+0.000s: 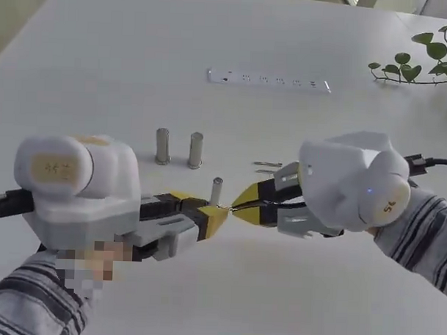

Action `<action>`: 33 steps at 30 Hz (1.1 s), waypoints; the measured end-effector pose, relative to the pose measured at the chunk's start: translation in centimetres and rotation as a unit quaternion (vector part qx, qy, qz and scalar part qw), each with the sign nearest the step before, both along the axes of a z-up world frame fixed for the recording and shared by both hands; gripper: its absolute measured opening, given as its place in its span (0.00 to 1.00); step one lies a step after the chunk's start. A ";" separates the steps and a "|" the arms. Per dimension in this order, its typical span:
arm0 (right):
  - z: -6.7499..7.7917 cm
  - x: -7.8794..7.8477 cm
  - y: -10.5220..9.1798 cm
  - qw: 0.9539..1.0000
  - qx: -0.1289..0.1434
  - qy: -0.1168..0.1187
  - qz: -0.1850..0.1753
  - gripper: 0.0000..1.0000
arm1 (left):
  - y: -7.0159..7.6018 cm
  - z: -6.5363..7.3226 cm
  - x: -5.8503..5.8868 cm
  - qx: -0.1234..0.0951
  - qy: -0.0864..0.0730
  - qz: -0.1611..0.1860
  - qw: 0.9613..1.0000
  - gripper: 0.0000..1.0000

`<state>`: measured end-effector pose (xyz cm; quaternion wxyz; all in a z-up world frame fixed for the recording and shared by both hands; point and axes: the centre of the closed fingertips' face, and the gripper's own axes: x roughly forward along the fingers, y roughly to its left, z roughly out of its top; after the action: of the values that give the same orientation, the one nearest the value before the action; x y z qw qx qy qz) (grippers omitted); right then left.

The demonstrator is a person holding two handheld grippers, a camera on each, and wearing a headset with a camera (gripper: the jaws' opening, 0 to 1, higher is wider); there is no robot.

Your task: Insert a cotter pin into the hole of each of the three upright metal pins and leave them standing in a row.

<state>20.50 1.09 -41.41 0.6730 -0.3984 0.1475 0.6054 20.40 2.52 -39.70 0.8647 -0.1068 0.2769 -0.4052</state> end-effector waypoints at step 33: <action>1.1 -0.8 1.1 1.000 0.012 -0.005 0.002 0.00 | -0.6 0.1 0.0 -0.047 0.018 0.007 0.999 0.00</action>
<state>19.71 2.18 -40.27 0.6774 -0.3940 0.1361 0.6061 20.36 1.96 -39.59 0.8563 -0.1569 0.2726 -0.4097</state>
